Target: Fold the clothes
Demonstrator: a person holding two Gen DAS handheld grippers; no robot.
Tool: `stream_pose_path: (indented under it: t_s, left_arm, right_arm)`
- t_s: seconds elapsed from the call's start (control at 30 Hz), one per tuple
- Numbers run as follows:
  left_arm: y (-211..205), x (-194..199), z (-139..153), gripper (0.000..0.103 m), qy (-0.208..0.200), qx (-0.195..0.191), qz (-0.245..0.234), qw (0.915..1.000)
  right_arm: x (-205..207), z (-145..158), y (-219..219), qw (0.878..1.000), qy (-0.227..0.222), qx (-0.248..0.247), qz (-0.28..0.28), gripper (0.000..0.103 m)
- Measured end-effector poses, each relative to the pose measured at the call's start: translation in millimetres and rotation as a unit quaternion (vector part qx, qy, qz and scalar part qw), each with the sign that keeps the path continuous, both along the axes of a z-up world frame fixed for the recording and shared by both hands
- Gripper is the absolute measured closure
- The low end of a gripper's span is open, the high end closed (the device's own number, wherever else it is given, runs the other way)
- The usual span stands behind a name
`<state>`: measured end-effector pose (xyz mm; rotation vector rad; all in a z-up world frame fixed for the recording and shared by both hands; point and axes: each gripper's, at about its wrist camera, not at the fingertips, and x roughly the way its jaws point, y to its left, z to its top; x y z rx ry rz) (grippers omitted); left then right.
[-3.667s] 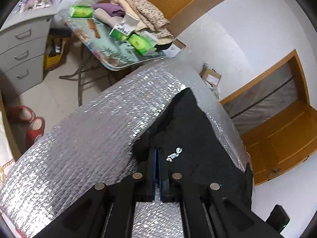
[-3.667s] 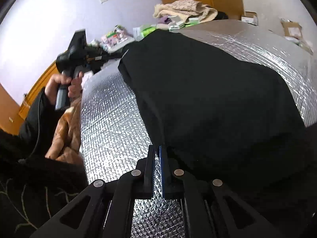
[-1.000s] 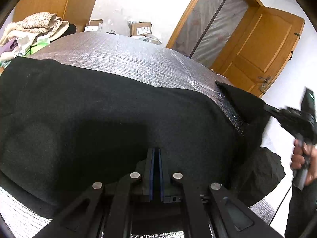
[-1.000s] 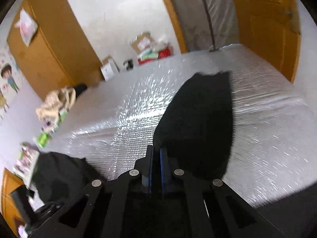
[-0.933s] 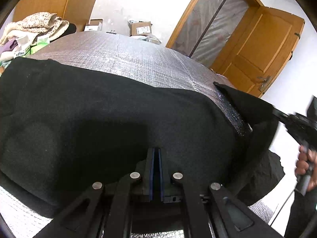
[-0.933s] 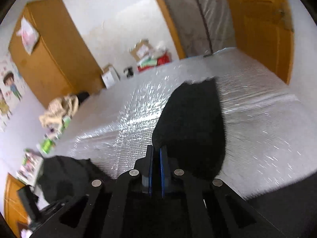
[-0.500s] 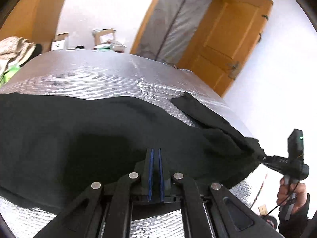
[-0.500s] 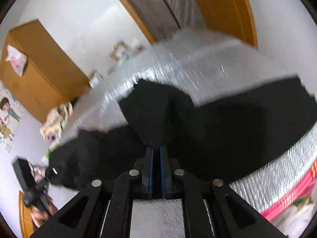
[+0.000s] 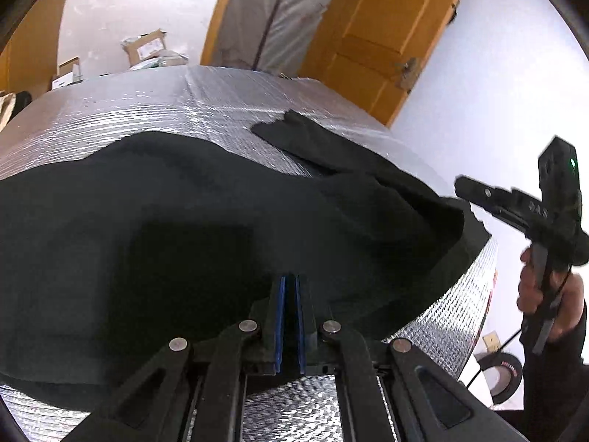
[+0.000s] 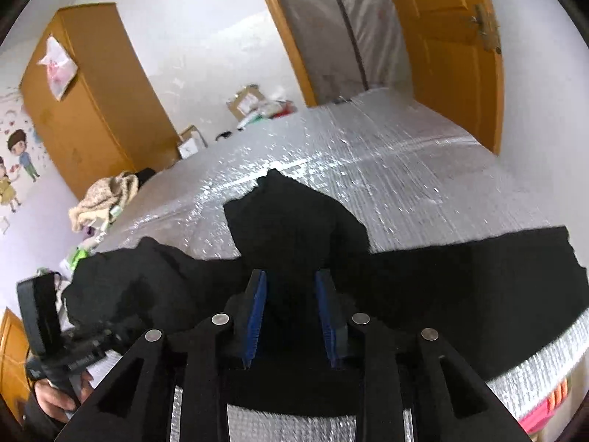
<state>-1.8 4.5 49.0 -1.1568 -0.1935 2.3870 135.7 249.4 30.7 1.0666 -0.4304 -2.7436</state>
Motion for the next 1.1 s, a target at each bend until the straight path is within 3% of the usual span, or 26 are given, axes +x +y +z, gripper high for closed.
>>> stream_pose_path:
  t_s: [0.27,0.4,0.7,0.77,0.93,1.0,1.1]
  left_arm:
    - [12.6,-7.5,-9.1,0.096,-0.016,-0.002,-0.008,0.9998]
    - [13.7,-9.7,-12.8,0.096,-0.017,0.004,-0.004,0.9998]
    - [14.5,-9.5,-17.5,0.096,-0.005,0.023,0.000,0.9997]
    - [10.7,-9.4,-18.9,0.096,-0.007,0.037,0.002,0.9993]
    - [8.6,-11.0,-20.1,0.096,-0.010,0.050,0.004,0.9987]
    - [9.0,-11.1,-17.5,0.096,-0.010,0.043,0.006,0.9990]
    - [7.5,-8.5,-7.2,0.096,0.004,0.019,0.020,0.9996]
  right_arm:
    - [-7.9,-31.3,42.7,0.997,-0.046,0.004,-0.060,0.074]
    - [-24.7,-57.0,49.4,0.994,-0.086,0.048,-0.051,0.077]
    - [-66.3,-56.7,65.3,0.989,-0.086,0.089,-0.083,0.078]
    - [-63.4,-49.5,62.3,0.989,-0.085,0.081,-0.084,0.075]
    - [-51.1,-8.9,14.6,0.997,-0.021,0.077,0.010,0.074]
    - [-48.7,5.4,-7.6,0.995,0.003,0.079,0.054,0.072]
    - [-63.5,5.3,-43.8,0.988,0.003,0.101,0.119,0.070]
